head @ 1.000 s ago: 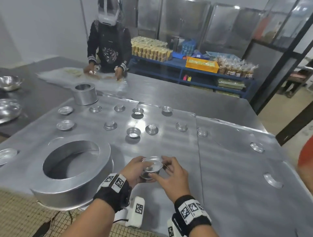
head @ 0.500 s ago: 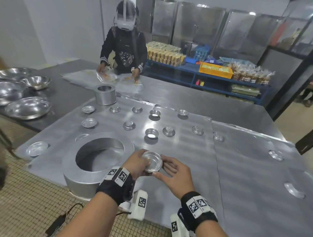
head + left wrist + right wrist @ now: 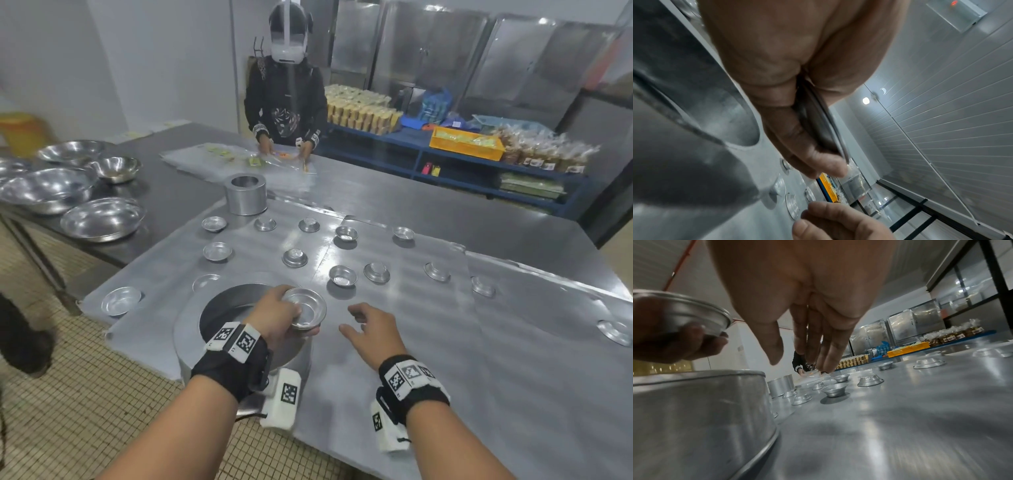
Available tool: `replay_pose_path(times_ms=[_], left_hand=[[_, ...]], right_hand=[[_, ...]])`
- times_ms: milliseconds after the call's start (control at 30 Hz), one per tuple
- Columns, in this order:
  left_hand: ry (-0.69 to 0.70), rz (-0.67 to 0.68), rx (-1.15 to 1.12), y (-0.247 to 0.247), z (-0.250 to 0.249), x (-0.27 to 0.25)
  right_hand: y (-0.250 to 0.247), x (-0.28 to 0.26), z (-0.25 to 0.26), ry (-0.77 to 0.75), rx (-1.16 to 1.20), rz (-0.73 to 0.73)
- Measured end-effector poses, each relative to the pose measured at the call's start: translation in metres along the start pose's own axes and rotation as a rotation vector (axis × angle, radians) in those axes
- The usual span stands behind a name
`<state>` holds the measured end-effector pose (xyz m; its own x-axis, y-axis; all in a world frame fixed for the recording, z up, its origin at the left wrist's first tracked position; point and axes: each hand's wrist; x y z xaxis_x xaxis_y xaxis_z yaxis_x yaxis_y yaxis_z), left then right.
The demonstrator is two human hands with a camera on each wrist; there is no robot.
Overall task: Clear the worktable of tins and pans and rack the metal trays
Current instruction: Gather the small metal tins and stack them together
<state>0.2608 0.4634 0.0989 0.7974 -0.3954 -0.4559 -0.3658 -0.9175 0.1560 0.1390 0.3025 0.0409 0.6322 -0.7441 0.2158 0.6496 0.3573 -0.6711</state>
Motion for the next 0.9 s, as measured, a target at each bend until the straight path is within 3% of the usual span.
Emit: replay_pose_path(times_ms=[233,400,667,800,900], left_hand=[[0.004,-0.070,0.002,-0.006,-0.021,0.030],[-0.020,-0.165,0.013,-0.008,-0.027,0.063],[-0.036,-0.191,0.071,-0.014,-0.026,0.100],[-0.064,-0.208,0.083,-0.017,-0.023,0.106],[-0.057,-0.224,0.083,-0.018,-0.024,0.105]], right_hand=[[0.029,0.075,0.006,-0.020,-0.288,0.110],[0.058,0.130,0.008,0.005,-0.315,0.124],[0.089,0.196,-0.014,-0.040,-0.642,0.278],[0.108,0.218,-0.031,-0.032,-0.639,0.386],[0.108,0.222,-0.026,-0.028,-0.572,0.383]])
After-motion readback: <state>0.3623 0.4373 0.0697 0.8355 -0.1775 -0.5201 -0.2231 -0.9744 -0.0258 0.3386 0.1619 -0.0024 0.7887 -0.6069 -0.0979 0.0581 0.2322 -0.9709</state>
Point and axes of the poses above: each hand's wrist, its own x-axis towards the middle knuckle, its own y-axis out of the palm, z = x × y, and after that the axes turned 15 degrees about -z, right-handed
